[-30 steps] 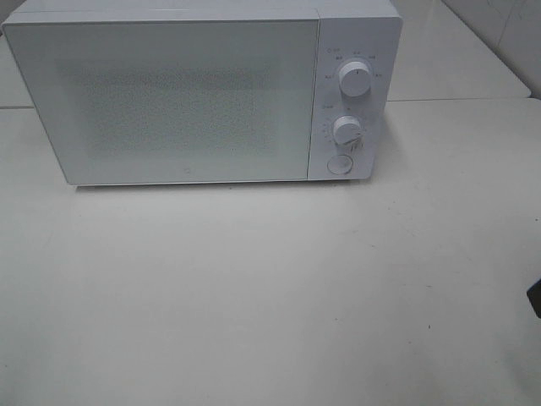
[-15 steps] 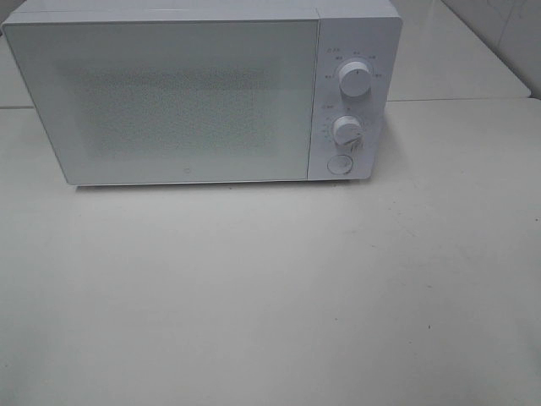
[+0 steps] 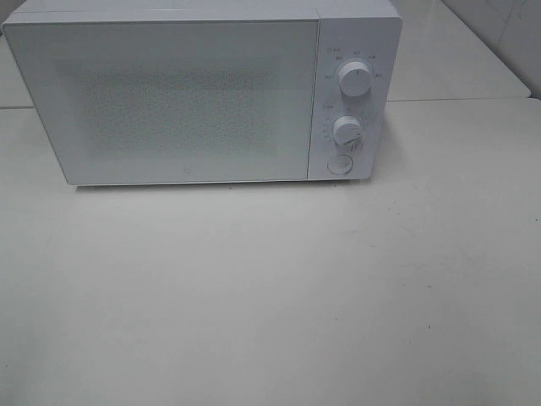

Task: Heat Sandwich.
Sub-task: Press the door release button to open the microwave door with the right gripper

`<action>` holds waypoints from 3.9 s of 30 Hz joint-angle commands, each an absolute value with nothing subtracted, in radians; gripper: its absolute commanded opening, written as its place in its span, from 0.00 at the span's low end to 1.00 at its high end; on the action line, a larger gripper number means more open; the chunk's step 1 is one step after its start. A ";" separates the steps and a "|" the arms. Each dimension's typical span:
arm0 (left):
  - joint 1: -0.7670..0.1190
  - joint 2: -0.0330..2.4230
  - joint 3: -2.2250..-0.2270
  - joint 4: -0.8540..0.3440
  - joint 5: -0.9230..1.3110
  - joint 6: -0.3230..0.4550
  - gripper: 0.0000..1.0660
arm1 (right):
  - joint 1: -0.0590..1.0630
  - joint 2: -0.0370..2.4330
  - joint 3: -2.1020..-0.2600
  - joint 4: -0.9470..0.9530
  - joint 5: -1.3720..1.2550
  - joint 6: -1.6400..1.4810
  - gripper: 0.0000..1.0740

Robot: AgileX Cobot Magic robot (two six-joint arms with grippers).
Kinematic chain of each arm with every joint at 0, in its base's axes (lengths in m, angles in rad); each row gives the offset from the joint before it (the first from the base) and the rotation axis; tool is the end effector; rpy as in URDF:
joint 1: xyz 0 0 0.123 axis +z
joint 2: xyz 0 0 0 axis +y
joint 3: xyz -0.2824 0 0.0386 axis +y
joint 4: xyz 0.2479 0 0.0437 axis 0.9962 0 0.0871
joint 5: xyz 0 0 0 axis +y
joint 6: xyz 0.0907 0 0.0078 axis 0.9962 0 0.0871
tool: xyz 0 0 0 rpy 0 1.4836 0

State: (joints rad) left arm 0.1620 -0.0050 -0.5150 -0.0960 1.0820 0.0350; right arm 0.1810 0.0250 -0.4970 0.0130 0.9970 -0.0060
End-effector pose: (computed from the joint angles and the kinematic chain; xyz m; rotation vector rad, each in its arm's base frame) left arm -0.0071 -0.0090 0.2799 -0.1228 2.0382 0.0084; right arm 0.0018 0.0013 0.2816 -0.1876 2.0020 0.1272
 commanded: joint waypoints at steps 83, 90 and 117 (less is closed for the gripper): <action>0.164 -0.023 -0.514 -0.096 1.069 0.029 0.67 | 0.062 -0.032 -0.496 -0.033 0.997 0.022 0.65; 0.164 -0.023 -0.514 -0.096 1.069 0.029 0.67 | 0.062 -0.032 -0.496 -0.033 0.997 0.022 0.65; 0.164 -0.023 -0.514 -0.096 1.069 0.029 0.67 | 0.080 0.296 -0.337 -0.037 -0.092 0.028 0.55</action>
State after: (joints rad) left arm 0.1620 -0.0050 -0.5150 -0.0960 1.0820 0.0350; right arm 0.0710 0.2680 -0.3510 -0.0270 -0.0130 0.0230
